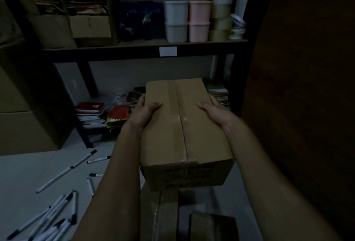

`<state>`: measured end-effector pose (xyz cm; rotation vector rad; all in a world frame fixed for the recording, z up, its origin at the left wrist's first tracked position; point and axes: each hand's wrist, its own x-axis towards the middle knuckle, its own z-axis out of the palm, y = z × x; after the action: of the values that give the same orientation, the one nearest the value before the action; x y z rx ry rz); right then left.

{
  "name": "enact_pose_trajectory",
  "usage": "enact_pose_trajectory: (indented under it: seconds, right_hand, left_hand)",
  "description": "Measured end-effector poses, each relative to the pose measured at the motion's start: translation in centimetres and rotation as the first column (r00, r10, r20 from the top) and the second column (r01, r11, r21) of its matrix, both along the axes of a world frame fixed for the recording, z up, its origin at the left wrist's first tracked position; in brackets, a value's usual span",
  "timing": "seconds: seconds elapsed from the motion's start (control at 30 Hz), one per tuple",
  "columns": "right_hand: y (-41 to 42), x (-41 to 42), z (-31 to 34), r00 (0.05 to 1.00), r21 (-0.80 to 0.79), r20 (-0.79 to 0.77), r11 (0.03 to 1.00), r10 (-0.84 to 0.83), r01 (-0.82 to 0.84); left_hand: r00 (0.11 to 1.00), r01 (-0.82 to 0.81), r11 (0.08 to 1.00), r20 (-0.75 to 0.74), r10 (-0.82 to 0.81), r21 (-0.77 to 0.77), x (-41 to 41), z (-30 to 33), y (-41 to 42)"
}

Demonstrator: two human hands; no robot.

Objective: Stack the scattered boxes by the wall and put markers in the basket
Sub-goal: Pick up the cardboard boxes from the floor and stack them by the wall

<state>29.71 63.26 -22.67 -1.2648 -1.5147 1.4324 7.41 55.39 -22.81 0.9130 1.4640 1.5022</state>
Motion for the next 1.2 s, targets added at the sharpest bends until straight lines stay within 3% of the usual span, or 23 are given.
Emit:
enact_pose_trajectory:
  seconds: [0.13, 0.3, 0.57, 0.83, 1.2]
  right_hand:
    - [-0.2, -0.6, 4.1, 0.998, -0.059, 0.049, 0.998, 0.036, -0.033]
    - [-0.8, -1.4, 12.9, 0.999, -0.122, 0.025, 0.992, 0.041, -0.038]
    - [-3.2, -3.2, 33.7, 0.997, -0.124, -0.013, 0.989, 0.079, -0.080]
    - [-9.5, -8.3, 51.6, 0.984, -0.057, 0.100, 0.988, 0.148, -0.143]
    - [-21.5, -20.5, 66.5, 0.930, -0.033, 0.060, 0.932, 0.363, -0.362]
  left_hand:
    - [0.998, -0.054, 0.998, -0.028, 0.054, -0.032, -0.5, 3.6, -0.2]
    - [0.999, -0.035, 0.992, -0.001, 0.036, -0.124, -1.1, 13.4, -1.4]
    - [0.995, -0.074, 0.981, 0.048, 0.084, -0.178, -2.3, 34.9, -4.7]
    - [0.984, -0.156, 0.973, 0.053, 0.167, -0.172, -6.5, 53.2, -12.8]
    - [0.920, -0.383, 0.918, 0.047, 0.389, -0.105, -16.6, 66.4, -27.8]
